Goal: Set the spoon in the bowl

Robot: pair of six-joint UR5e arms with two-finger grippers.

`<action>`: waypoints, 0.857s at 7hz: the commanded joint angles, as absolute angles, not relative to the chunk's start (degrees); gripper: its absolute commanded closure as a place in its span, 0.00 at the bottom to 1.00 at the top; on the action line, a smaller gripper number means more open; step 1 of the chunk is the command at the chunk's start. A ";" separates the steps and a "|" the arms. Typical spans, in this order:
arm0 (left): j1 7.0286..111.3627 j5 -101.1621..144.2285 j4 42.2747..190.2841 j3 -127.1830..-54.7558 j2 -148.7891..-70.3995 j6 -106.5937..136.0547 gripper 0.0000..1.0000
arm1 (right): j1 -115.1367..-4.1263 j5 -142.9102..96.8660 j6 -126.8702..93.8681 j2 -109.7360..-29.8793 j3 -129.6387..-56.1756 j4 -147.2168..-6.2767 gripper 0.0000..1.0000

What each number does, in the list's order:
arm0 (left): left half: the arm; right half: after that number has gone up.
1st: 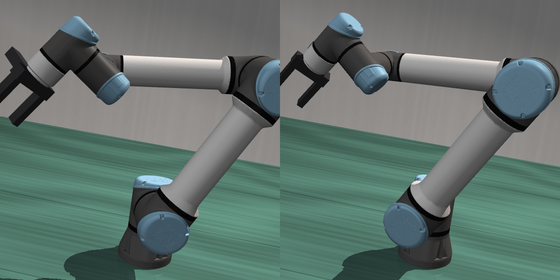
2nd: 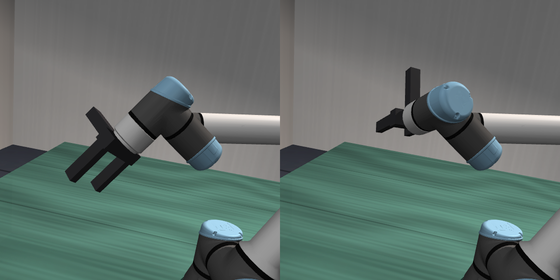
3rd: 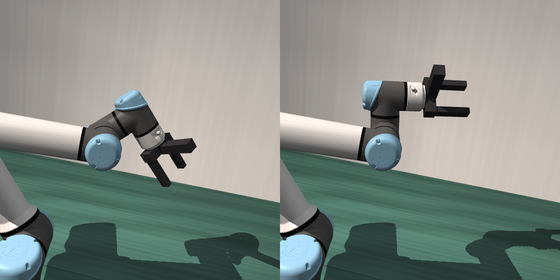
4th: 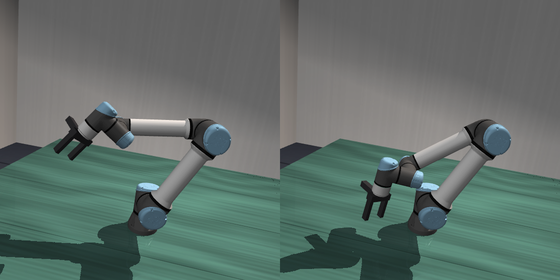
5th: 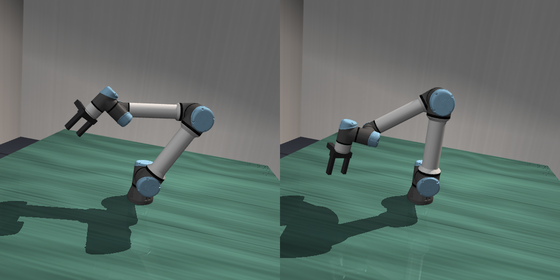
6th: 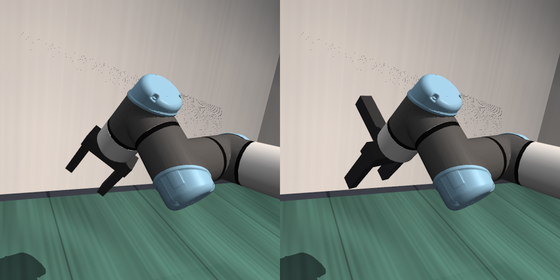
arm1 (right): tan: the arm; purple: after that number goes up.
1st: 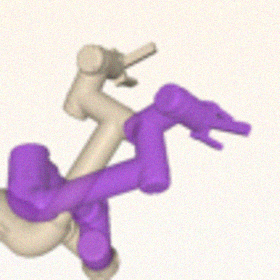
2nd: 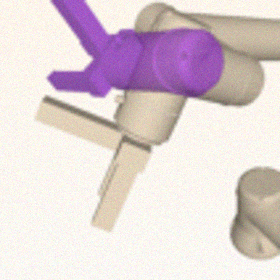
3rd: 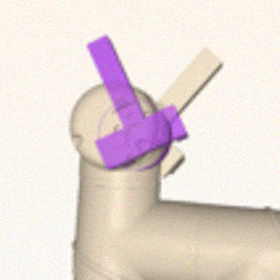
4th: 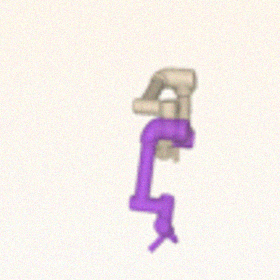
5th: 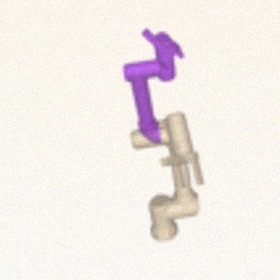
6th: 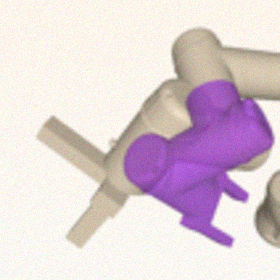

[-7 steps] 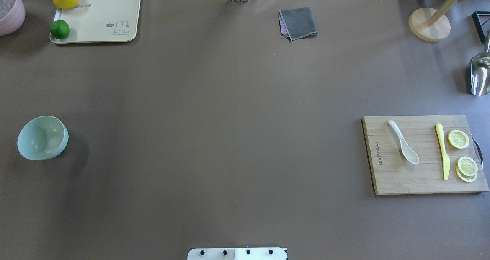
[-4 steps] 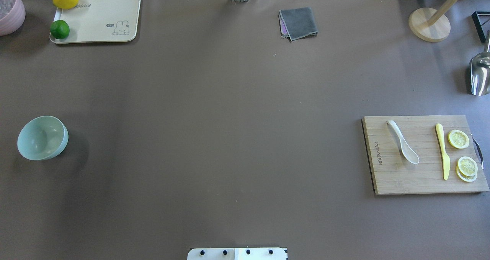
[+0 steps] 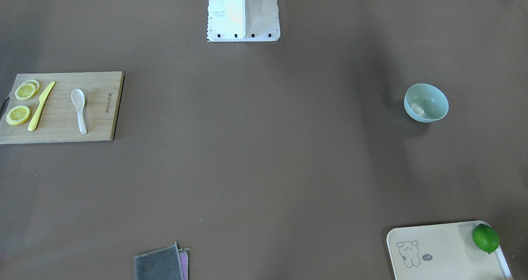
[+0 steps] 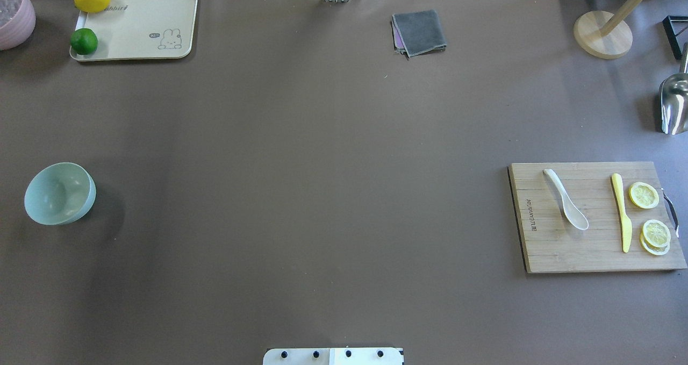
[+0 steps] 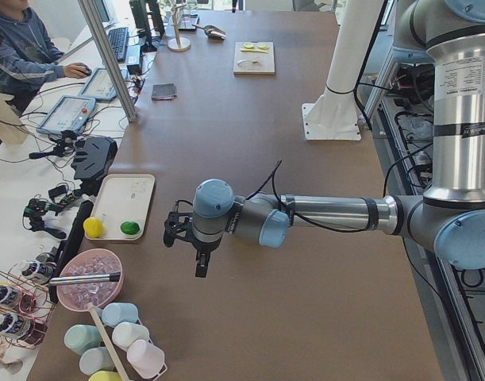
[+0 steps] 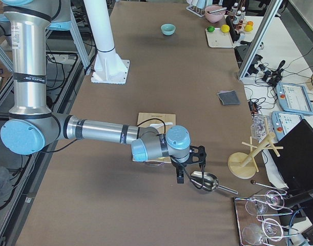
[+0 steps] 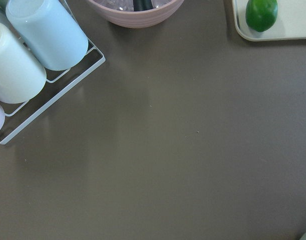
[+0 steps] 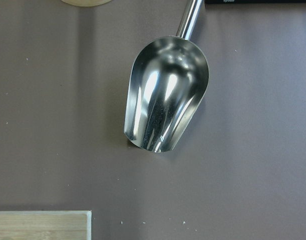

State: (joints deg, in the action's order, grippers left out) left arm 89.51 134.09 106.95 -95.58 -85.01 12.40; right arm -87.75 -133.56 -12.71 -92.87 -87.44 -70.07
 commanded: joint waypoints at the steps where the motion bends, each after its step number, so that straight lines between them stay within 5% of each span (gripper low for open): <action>1: 89.47 134.12 106.96 -95.62 -84.82 12.57 0.02 | -87.71 -133.59 -12.74 -92.90 -87.54 -69.79 0.00; 6: 88.42 140.22 106.79 -98.96 -85.16 14.41 0.02 | -85.96 -133.59 -13.27 -92.64 -88.07 -69.52 0.00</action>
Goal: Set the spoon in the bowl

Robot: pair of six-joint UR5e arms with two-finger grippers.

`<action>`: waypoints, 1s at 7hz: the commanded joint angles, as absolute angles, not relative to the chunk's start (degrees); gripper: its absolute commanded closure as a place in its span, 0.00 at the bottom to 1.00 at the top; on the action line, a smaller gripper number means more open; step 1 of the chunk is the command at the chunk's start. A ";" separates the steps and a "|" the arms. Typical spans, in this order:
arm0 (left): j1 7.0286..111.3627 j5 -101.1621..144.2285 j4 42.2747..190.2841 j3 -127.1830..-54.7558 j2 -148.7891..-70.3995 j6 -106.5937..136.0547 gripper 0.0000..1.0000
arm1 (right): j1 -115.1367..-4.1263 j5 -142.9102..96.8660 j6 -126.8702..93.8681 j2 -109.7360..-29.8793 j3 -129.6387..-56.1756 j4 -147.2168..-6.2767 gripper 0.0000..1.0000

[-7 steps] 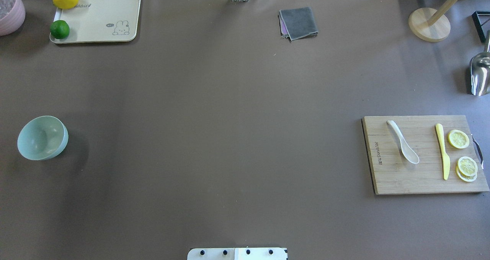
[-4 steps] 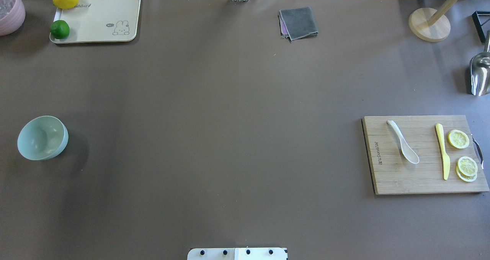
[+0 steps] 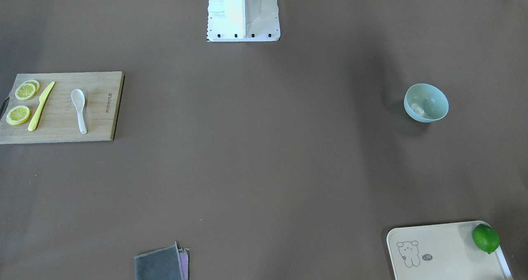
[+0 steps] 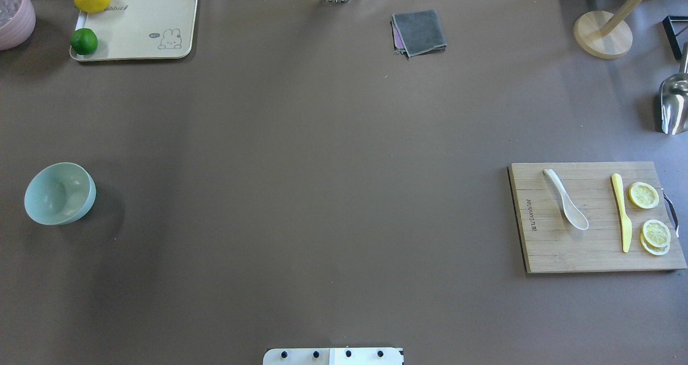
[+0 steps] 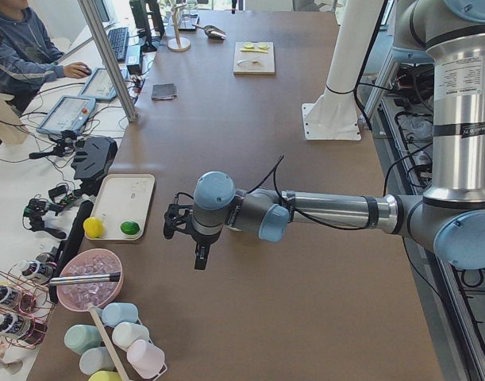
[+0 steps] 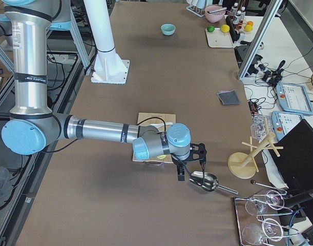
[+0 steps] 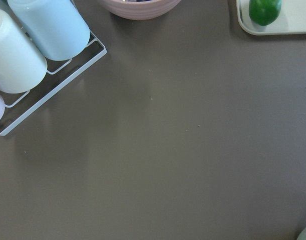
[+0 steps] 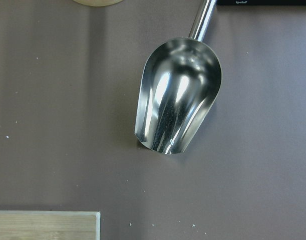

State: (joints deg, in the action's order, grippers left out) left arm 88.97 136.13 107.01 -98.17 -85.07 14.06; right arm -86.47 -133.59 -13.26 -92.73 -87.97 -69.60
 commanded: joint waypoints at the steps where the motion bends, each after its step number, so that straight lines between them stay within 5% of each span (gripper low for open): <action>1: 85.72 140.19 107.22 -99.05 -85.17 16.85 0.02 | -85.35 -133.68 -13.36 -92.64 -88.24 -69.52 0.00; 7: 66.82 132.89 121.11 -97.82 -82.71 32.34 0.11 | -81.04 -133.51 -13.44 -92.11 -88.16 -69.52 0.00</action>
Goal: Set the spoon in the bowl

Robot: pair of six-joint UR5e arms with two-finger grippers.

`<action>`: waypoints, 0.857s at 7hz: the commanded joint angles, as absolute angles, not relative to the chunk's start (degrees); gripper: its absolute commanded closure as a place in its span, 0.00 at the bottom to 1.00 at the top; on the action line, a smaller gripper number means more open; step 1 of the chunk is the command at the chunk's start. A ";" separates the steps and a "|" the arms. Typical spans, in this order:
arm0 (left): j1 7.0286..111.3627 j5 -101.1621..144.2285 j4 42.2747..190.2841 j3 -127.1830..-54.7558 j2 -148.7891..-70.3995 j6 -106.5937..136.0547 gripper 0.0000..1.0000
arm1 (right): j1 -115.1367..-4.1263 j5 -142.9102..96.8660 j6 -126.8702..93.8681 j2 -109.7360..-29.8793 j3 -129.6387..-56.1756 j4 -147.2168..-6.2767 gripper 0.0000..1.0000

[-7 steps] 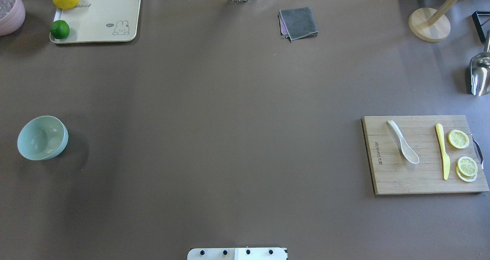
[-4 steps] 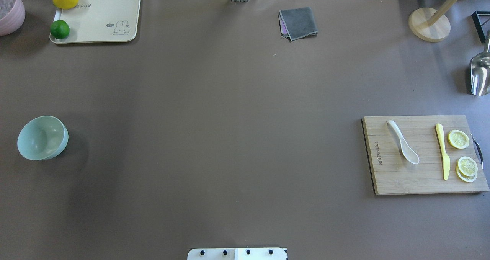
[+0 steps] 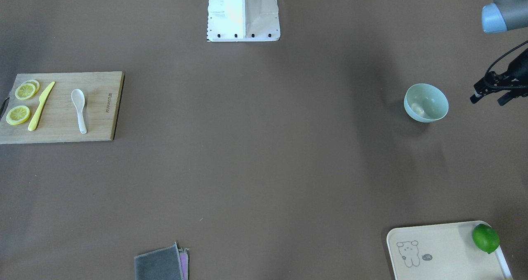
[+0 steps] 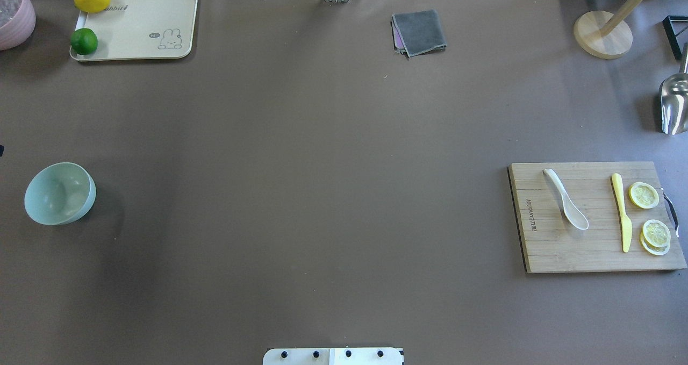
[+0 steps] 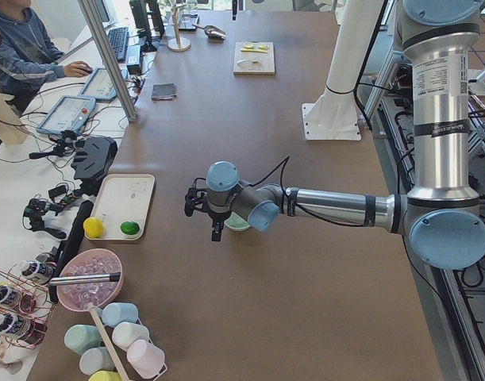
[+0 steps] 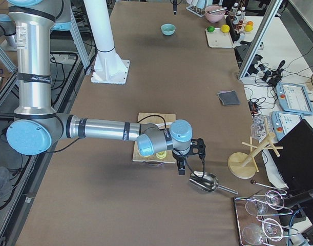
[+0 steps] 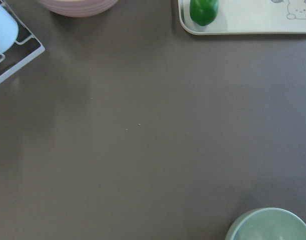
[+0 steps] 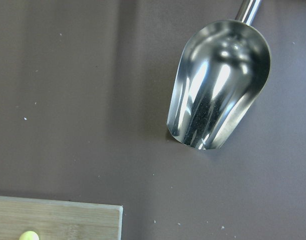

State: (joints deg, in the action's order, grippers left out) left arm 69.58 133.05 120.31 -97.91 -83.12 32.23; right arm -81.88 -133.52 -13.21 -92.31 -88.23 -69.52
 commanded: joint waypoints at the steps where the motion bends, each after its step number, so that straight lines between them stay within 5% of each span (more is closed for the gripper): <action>1: 66.10 132.89 121.11 -97.74 -82.36 32.26 0.15 | -80.08 -133.42 -13.45 -92.02 -88.15 -69.52 0.00; 6: 62.23 132.98 127.62 -93.07 -83.32 32.43 0.18 | -78.49 -133.33 -13.54 -91.49 -87.98 -69.61 0.00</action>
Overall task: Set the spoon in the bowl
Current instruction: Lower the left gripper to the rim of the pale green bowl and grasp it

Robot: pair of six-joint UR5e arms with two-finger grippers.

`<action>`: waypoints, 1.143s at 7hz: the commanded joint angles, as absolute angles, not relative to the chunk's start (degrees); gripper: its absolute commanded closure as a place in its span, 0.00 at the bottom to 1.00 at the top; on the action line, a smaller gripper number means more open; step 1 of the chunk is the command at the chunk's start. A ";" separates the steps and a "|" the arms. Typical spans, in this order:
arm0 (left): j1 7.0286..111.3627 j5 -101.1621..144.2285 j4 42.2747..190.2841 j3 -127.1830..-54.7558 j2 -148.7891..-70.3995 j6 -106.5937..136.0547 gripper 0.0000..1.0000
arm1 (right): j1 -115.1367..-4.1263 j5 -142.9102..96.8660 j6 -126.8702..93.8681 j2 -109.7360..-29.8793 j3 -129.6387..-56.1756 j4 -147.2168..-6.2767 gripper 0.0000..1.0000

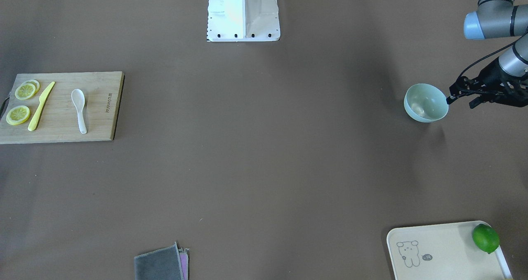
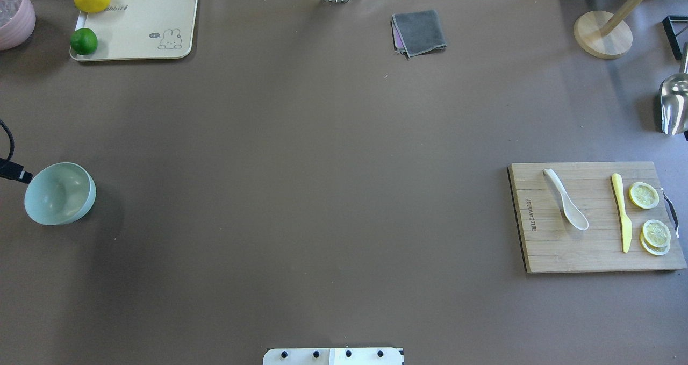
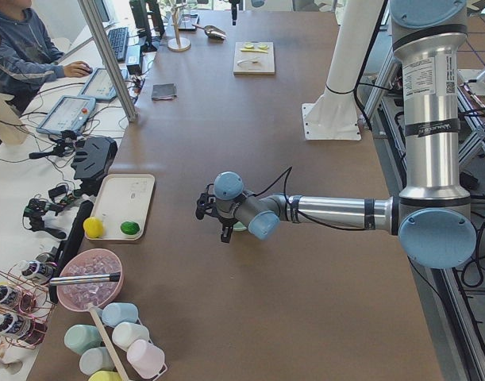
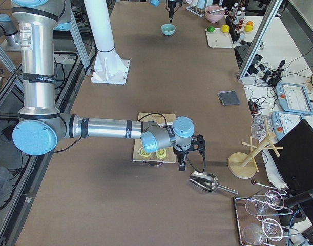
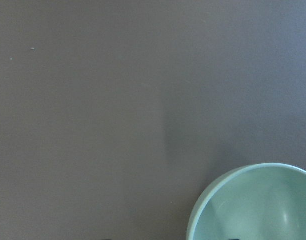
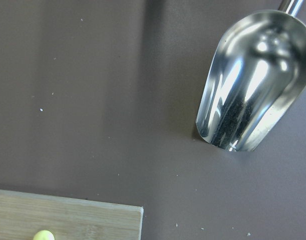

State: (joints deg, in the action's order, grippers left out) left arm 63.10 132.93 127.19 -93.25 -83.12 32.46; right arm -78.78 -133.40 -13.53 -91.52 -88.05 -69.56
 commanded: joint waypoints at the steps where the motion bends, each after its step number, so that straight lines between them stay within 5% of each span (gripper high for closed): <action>1: 61.44 132.98 127.70 -93.16 -83.32 32.34 0.20 | -78.40 -133.33 -13.62 -91.49 -87.98 -69.61 0.00; 3: 60.12 132.89 128.76 -92.29 -83.32 32.34 0.29 | -78.40 -133.33 -13.62 -91.41 -87.98 -69.61 0.00; 4: 60.03 132.89 129.28 -92.20 -83.23 32.43 0.42 | -78.40 -133.33 -13.62 -91.41 -88.15 -69.61 0.00; 5: 59.94 132.89 129.55 -92.11 -83.15 32.52 0.83 | -78.40 -133.42 -13.71 -91.41 -88.15 -69.61 0.00; 6: 59.94 132.89 129.55 -91.94 -83.14 32.43 0.97 | -78.40 -133.50 -14.06 -91.49 -88.33 -69.61 0.00; 8: 59.94 132.89 129.55 -92.02 -83.06 32.87 1.00 | -78.40 -133.51 -14.68 -91.15 -88.33 -69.52 0.00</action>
State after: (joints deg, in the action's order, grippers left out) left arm 59.95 132.89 129.53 -92.03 -83.09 32.70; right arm -78.40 -133.49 -14.40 -91.36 -88.30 -69.55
